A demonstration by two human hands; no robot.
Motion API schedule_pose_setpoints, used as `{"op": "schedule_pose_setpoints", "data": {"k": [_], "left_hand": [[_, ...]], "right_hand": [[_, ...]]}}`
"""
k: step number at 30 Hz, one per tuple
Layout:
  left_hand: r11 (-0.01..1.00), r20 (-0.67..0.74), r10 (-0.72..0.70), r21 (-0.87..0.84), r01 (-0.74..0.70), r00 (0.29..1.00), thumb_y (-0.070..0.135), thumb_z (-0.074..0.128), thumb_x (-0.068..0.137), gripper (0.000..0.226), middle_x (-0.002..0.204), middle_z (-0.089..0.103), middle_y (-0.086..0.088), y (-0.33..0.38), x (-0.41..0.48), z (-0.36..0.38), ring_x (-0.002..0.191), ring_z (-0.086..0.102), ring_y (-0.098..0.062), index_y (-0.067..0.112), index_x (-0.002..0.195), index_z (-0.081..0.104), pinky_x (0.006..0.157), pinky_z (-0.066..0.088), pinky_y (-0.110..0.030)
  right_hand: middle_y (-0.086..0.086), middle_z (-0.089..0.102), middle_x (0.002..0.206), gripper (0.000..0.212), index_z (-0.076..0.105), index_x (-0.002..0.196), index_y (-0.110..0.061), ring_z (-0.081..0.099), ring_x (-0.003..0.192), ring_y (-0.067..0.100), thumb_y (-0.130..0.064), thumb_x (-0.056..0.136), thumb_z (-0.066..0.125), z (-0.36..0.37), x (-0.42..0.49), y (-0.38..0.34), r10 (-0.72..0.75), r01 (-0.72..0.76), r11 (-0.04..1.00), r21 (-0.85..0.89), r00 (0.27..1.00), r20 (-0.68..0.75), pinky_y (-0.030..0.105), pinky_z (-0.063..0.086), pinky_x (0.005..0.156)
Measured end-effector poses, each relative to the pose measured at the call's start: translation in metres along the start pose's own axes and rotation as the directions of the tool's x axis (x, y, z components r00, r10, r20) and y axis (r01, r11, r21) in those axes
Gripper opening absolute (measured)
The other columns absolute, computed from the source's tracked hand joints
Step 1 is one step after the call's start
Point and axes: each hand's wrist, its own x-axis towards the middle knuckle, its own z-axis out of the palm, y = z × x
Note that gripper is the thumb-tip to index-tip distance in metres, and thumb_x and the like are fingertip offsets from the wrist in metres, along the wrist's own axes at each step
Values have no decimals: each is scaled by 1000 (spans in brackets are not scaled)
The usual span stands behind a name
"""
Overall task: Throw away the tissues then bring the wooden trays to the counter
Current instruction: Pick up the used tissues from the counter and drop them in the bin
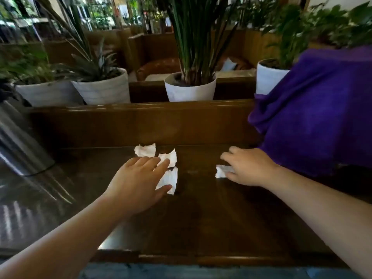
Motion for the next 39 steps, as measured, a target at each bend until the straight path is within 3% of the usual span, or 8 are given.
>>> {"op": "schedule_pose_setpoints", "data": {"k": [3,9,13,17,21,27,34,39], "left_hand": [[1000,28,-18,-20,19,999,60,39,88,63,140,53,-2,-3,11,15,124,51,-24,23,139,38,96,46,-42],[999,38,48,11,-49,998,46,66,80,52,109,71,-7,-9,18,32,90,67,-29,15,122,58,68,56,-41],[998,21,55,-24,-54,998,46,61,84,48,112,69,-5,-15,26,44,95,65,-27,18,123,56,72,55,-40],[988,93,57,-148,-43,994,50,47,91,46,124,63,-5,-15,31,63,110,59,-25,23,127,50,88,50,-43],[964,148,39,-264,1,988,49,44,92,36,120,60,-3,-17,38,72,106,57,-22,28,119,58,87,50,-39],[964,34,151,-226,-140,988,19,63,84,23,105,64,-5,-10,27,67,87,58,-23,20,107,64,69,53,-37],[932,-163,249,-229,-282,955,20,72,72,23,89,68,-1,-30,-3,52,71,59,-17,19,95,69,51,50,-28],[961,-308,152,-174,-213,939,14,59,81,15,84,66,-5,-71,-5,35,69,59,-23,16,94,67,50,53,-36]], "right_hand": [[-5,54,106,38,50,123,-28,51,74,8,-47,90,50,5,23,9,16,-15,1000,-15,996,92,27,36,52],[-11,54,85,8,55,87,-36,51,74,5,-44,89,52,16,49,18,-29,16,998,63,979,199,32,46,63],[-11,57,81,16,49,74,-38,52,75,5,-42,89,54,12,60,9,-31,15,997,72,974,225,35,49,66],[-12,56,81,15,50,76,-38,52,72,6,-42,91,53,1,74,-7,-68,49,989,143,989,132,36,51,64],[-15,56,82,10,57,81,-37,52,72,4,-41,90,56,-17,95,-24,-151,142,953,268,988,13,29,46,58],[-14,60,91,10,64,94,-33,56,82,8,-36,91,56,-22,137,-60,-223,238,923,302,971,-83,33,51,64],[-7,59,93,20,63,104,-25,55,81,14,-37,88,60,4,174,-89,-259,237,936,261,964,55,33,46,57],[-4,58,81,13,56,81,-26,54,69,14,-36,86,61,13,177,-93,-241,214,945,249,967,83,30,33,48]]}}
